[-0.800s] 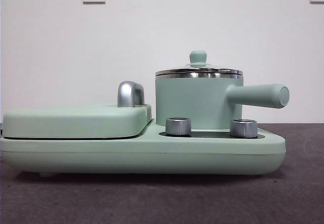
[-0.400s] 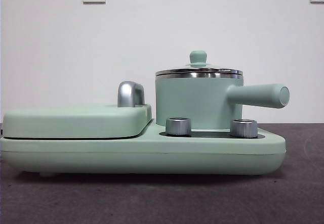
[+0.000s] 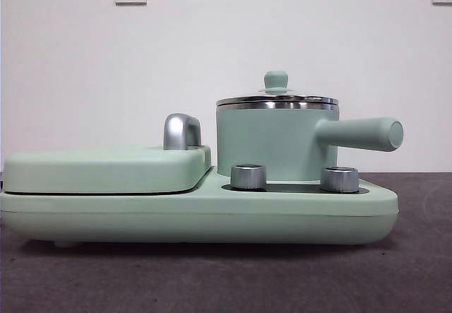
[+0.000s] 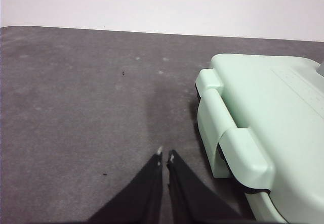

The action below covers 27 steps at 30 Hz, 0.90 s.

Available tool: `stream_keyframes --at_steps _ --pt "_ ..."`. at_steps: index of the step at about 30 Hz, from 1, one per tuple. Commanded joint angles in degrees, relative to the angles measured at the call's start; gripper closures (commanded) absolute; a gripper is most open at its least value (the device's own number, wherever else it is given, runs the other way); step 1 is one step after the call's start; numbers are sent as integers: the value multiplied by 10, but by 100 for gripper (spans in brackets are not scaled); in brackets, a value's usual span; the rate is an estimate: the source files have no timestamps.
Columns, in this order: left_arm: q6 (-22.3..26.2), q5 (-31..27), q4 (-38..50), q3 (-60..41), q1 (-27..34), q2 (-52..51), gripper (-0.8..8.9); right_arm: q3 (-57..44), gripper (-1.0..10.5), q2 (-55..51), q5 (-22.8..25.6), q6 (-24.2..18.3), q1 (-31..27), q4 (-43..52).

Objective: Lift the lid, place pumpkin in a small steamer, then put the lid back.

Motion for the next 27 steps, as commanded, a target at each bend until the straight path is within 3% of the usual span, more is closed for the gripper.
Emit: stream_keyframes --at_steps 1,8,11,14,18,23,27 --pt "-1 -2 -5 -11 1 -1 794 -31 934 -21 -11 -8 -56 40" --pt "-1 -2 -5 -11 1 -1 794 -262 934 -137 5 -13 -271 329" --pt "-1 -2 -5 -11 1 -1 794 -357 934 -184 28 -52 -352 404" --pt "-1 -2 -5 -10 1 -1 794 -408 934 -179 52 -109 -409 420" --pt "-1 -2 -5 -10 1 0 794 -450 934 -181 54 -165 -457 426" --pt "-1 -2 -5 -10 1 0 794 -461 934 -181 61 -231 -471 389" --pt "-1 -2 -5 -10 1 0 794 -461 934 -181 56 -249 -470 386"
